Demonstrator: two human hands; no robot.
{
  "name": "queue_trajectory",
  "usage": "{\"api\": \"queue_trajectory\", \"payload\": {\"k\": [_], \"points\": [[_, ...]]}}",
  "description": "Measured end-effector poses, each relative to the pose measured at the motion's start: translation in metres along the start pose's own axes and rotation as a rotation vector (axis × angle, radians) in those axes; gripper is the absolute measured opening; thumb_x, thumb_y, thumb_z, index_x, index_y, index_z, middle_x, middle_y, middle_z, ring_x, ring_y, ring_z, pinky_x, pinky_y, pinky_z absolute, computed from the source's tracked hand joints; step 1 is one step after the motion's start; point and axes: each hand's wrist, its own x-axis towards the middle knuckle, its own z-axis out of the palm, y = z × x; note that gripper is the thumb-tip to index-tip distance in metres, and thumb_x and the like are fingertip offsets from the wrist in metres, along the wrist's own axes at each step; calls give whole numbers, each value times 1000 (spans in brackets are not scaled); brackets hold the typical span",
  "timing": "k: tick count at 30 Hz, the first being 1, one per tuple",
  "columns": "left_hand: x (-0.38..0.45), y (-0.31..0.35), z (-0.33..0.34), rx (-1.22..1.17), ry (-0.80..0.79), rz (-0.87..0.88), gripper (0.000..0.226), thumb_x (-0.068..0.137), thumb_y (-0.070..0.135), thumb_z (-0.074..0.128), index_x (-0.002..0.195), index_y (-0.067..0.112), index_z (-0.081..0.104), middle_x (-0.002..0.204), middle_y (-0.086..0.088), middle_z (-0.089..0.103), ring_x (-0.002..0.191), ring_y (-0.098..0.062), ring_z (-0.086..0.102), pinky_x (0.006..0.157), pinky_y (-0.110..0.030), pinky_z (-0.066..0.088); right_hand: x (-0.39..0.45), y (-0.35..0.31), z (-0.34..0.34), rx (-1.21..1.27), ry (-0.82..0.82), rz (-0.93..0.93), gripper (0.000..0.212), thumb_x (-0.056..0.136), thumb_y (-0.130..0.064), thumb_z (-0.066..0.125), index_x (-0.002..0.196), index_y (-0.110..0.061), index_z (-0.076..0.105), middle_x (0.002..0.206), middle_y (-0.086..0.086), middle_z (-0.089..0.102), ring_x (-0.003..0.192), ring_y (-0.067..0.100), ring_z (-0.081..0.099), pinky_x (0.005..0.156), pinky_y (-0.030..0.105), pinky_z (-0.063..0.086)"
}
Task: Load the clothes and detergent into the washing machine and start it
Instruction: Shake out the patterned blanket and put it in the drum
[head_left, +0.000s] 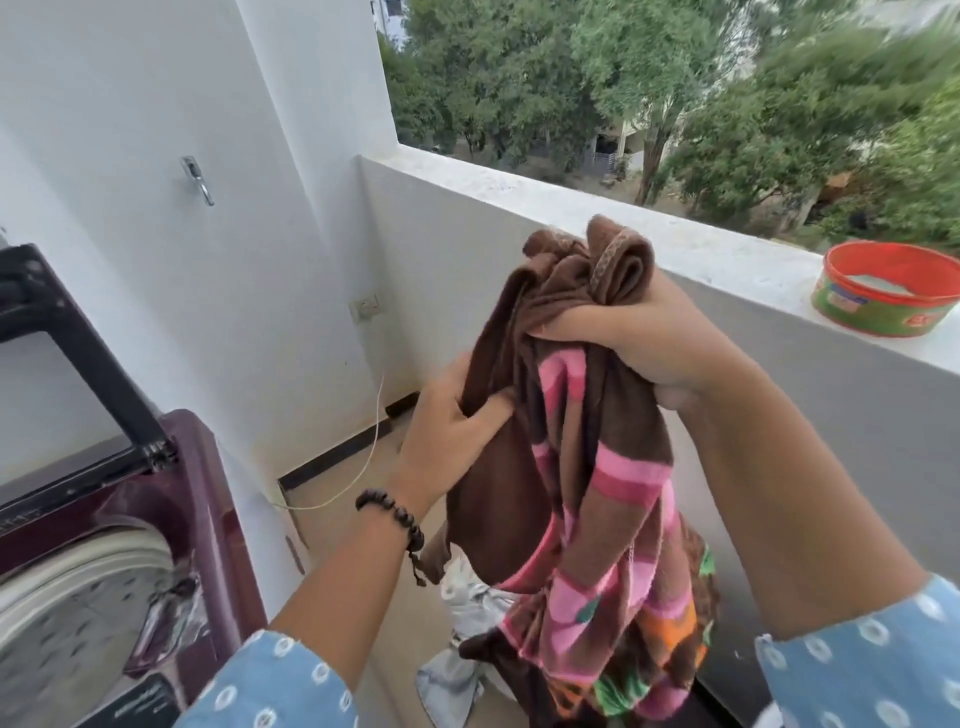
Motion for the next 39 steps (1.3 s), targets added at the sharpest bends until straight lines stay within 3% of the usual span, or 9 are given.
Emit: {"api": "queue_trajectory", "payload": {"k": [3, 6, 13, 20, 23, 29, 32, 35, 39], "points": [[-13, -23, 0, 122, -3, -44, 18, 73, 36, 63, 91, 37, 64, 82, 20, 70, 83, -11, 67, 77, -38, 57, 0, -18, 0, 141, 8, -31, 67, 68, 3, 71, 132, 1, 49, 101, 4, 71, 96, 20, 69, 90, 41, 56], [-24, -48, -4, 280, -12, -160, 14, 85, 28, 71, 96, 26, 63, 87, 12, 67, 86, -15, 64, 79, -34, 55, -4, -36, -6, 187, 11, -138, 29, 71, 6, 66, 100, -2, 65, 81, 6, 73, 77, 23, 71, 73, 37, 57], [-10, -36, -38, 196, 269, -343, 15, 96, 22, 58, 83, 17, 64, 74, 9, 64, 68, -1, 58, 57, -10, 43, -11, -19, -21, 84, -9, -70, 27, 70, 3, 67, 94, -8, 68, 87, 7, 74, 85, 26, 72, 79, 39, 57], [25, 50, -31, 132, -76, 13, 20, 78, -1, 60, 83, 17, 67, 75, -2, 70, 70, -12, 60, 67, -25, 48, -9, 31, 11, -194, -363, 277, 59, 75, 8, 74, 125, -20, 59, 108, 8, 72, 99, 20, 70, 81, 31, 57], [24, 54, -33, 104, -52, 36, 19, 76, 12, 63, 93, 21, 66, 74, -9, 60, 66, -15, 54, 62, -24, 46, -7, 33, 16, -254, -278, 245, 39, 78, 7, 72, 112, -12, 66, 95, 8, 75, 87, 19, 72, 74, 29, 58], [13, 35, -51, -19, -170, -138, 43, 87, 36, 62, 124, 16, 55, 121, -5, 66, 112, -17, 63, 94, -37, 51, 6, 3, 12, -393, -128, 1, 33, 75, -1, 76, 107, -5, 67, 97, 14, 73, 90, 27, 72, 85, 43, 58], [11, 28, -58, 8, -247, -226, 27, 93, 33, 60, 117, 19, 60, 107, 1, 72, 100, -14, 68, 88, -34, 54, 11, -2, 11, -207, -126, -13, 39, 76, 4, 74, 114, -2, 64, 104, 17, 72, 96, 31, 70, 86, 43, 58], [11, 24, -55, -54, -129, -243, 13, 99, 14, 52, 104, 16, 64, 87, 7, 75, 80, -9, 71, 72, -25, 56, 15, 6, 5, -477, -170, 64, 28, 78, -4, 75, 102, -17, 69, 95, 2, 75, 87, 17, 72, 81, 36, 60], [18, 16, -67, 112, 116, -105, 14, 94, 31, 55, 92, 29, 69, 87, 6, 72, 83, -14, 66, 80, -35, 51, 15, 8, -9, -494, -149, 170, 35, 78, -9, 75, 110, -21, 68, 99, -1, 74, 91, 15, 71, 82, 34, 58]]}}
